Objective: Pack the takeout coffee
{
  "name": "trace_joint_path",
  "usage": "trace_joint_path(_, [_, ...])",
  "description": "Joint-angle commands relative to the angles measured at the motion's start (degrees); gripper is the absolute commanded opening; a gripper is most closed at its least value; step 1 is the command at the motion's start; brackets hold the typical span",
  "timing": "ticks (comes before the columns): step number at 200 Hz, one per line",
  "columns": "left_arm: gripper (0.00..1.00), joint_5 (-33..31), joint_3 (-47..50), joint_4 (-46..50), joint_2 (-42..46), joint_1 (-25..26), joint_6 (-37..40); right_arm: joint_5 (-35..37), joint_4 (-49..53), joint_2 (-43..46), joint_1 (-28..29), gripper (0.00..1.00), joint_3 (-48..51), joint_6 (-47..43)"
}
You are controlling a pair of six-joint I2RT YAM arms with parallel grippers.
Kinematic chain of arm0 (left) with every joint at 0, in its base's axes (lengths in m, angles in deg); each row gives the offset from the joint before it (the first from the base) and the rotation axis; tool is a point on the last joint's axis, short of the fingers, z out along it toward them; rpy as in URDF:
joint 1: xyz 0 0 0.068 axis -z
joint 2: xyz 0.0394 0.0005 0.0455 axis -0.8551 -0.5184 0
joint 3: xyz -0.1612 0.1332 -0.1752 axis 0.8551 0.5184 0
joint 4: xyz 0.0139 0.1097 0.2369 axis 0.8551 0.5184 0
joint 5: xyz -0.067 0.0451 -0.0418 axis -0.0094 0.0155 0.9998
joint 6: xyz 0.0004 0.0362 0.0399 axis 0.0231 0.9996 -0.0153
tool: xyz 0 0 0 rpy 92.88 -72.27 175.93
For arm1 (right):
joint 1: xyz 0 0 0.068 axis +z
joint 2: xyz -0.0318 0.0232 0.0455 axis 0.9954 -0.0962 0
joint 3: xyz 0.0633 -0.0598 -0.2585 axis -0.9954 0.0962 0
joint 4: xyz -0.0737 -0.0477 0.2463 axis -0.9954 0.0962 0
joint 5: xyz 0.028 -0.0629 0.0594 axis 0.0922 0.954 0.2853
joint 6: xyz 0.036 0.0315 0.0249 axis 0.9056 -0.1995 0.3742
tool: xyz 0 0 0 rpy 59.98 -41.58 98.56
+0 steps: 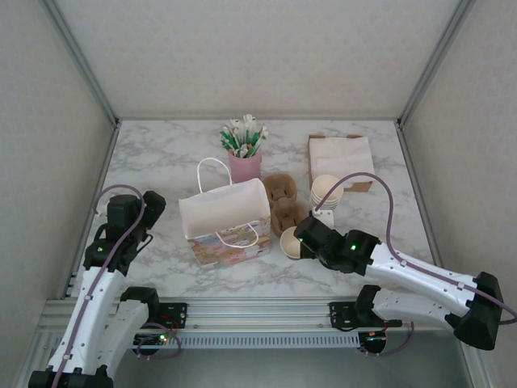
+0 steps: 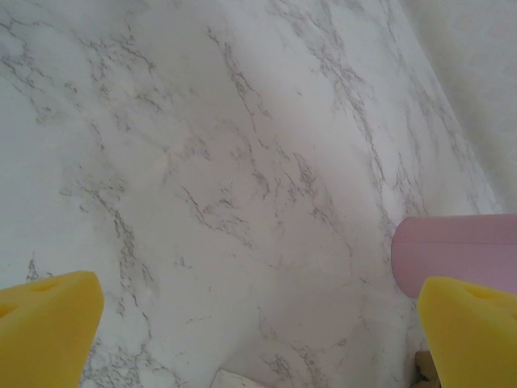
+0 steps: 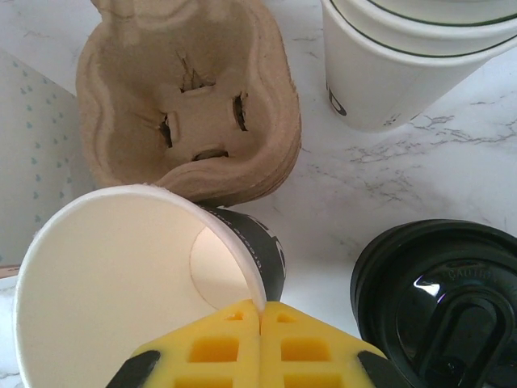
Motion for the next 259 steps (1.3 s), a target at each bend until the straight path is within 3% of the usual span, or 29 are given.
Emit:
trace_joint_path(1, [1.0,-0.3,0.6,1.6,0.9,0.4,-1.0,0.6,1.5,1.3,0.6,0.0,-1.5,0.7])
trace_joint_path(41, [1.0,0.0,0.9,1.6,0.9,0.3,-1.1,-5.7,4.5,4.6,0.6,0.0,-0.3,5.4])
trace_joint_path(110, [1.0,0.6,1.7,1.7,1.8,0.3,-1.1,-6.3,7.1,1.1,0.6,0.0,-1.0,7.0])
trace_joint_path(143, [1.0,0.0,2.0,1.7,2.2,0.3,-1.3,-6.2,6.8,1.2,0.6,0.17,-0.4,7.4])
trace_joint_path(194, [1.0,0.0,2.1,1.5,2.0,0.3,-1.2,-4.9,9.6,0.7,0.5,0.34,-2.9,6.9])
trace_joint_path(259, [1.0,-0.7,1.9,1.8,2.3,0.4,-1.0,3.2,23.7,1.4,-0.3,0.59,-12.1,8.5])
